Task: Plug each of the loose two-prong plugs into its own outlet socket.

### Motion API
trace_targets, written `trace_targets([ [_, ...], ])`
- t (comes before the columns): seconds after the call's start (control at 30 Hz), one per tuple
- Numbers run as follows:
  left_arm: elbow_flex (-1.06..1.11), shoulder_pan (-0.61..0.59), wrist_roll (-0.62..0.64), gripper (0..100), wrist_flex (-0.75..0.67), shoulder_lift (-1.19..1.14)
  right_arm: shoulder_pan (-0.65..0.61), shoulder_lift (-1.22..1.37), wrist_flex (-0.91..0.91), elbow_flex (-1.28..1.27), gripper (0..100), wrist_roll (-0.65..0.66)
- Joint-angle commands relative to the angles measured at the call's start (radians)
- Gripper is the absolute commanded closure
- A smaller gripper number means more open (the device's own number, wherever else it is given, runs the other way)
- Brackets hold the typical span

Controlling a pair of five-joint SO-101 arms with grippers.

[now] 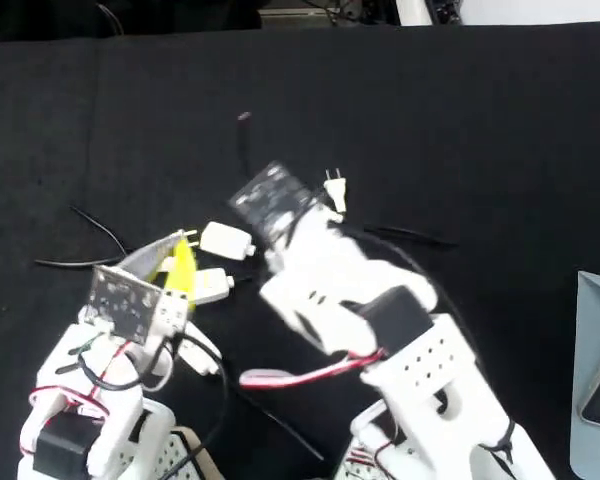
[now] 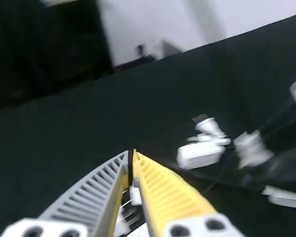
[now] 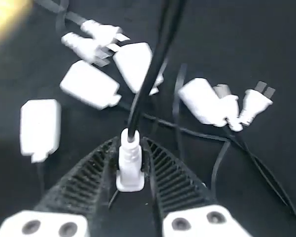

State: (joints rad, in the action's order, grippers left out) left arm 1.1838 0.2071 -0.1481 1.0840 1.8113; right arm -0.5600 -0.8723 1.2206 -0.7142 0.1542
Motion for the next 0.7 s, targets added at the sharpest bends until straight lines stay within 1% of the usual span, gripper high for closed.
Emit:
trace_targets([
  [0.0,-0.031,-0.087,-0.026,91,0.089,-0.054,0.135,-0.013,-0.055,0.005,98.7,-0.041],
  [0.1,-0.039,-0.107,-0.012,84,0.146,-0.192,0.192,-0.012,-0.086,-0.004,98.7,-0.066],
  [0.2,-0.085,-0.111,0.006,83,0.160,-0.388,0.203,-0.012,-0.130,-0.042,98.7,-0.074],
  [0.33,-0.157,-0.111,-0.002,83,0.153,-0.651,0.203,-0.012,-0.178,-0.085,98.7,-0.074],
  [0.4,-0.193,-0.111,-0.052,80,0.141,-0.769,0.204,-0.012,-0.180,-0.088,98.7,-0.074],
  [0.53,-0.280,-0.125,-0.172,71,0.130,-0.982,0.204,-0.012,-0.178,-0.091,98.7,-0.074],
  [0.67,-0.410,-0.156,-0.331,69,0.115,-1.168,0.204,-0.012,-0.175,-0.093,98.7,-0.074],
])
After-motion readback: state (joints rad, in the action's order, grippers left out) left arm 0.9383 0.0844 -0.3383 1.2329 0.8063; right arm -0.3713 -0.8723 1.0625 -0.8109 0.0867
